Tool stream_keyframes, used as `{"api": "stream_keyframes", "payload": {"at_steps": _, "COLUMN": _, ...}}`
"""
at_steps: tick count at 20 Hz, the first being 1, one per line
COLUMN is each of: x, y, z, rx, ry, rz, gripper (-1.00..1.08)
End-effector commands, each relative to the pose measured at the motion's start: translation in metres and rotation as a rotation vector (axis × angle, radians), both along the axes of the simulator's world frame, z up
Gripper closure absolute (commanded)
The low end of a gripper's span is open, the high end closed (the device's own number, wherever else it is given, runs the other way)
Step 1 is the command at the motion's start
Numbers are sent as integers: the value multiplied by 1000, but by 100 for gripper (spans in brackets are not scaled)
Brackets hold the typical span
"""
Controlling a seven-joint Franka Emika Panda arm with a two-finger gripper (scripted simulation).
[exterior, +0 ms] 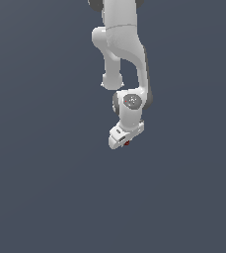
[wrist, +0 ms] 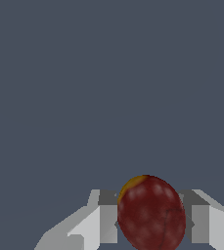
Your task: Pick up the object and move it to a goal position.
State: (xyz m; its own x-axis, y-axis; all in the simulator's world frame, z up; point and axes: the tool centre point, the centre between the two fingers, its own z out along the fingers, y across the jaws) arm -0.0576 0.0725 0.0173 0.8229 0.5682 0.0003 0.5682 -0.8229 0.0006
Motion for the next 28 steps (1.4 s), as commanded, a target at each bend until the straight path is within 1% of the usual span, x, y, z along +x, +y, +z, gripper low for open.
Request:
{"api": "stream_keyframes", "payload": {"at_steps": 1, "x": 0, "y": 1, "z": 0, "rx": 0, "ry": 1, "rz": 1, "gripper": 108}}
{"api": "stream_keyframes", "payload": {"at_steps": 8, "x": 0, "y": -1, "z": 9, "rx": 0, "ry": 0, "rz": 0, "gripper": 108}}
{"api": "stream_keyframes", "payload": {"at_steps": 14, "x": 0, "y": -5, "z": 37, "rx": 0, "ry": 0, "rz": 0, "gripper": 108}}
{"api": "stream_keyframes", "payload": {"at_steps": 20, "x": 0, "y": -11, "z": 85, "rx": 0, "ry": 0, "rz": 1, "gripper": 108}}
{"api": "stream_keyframes", "payload": {"at_steps": 28, "x": 1, "y": -22, "z": 173, "rx": 1, "ry": 0, "rz": 2, "gripper": 108}}
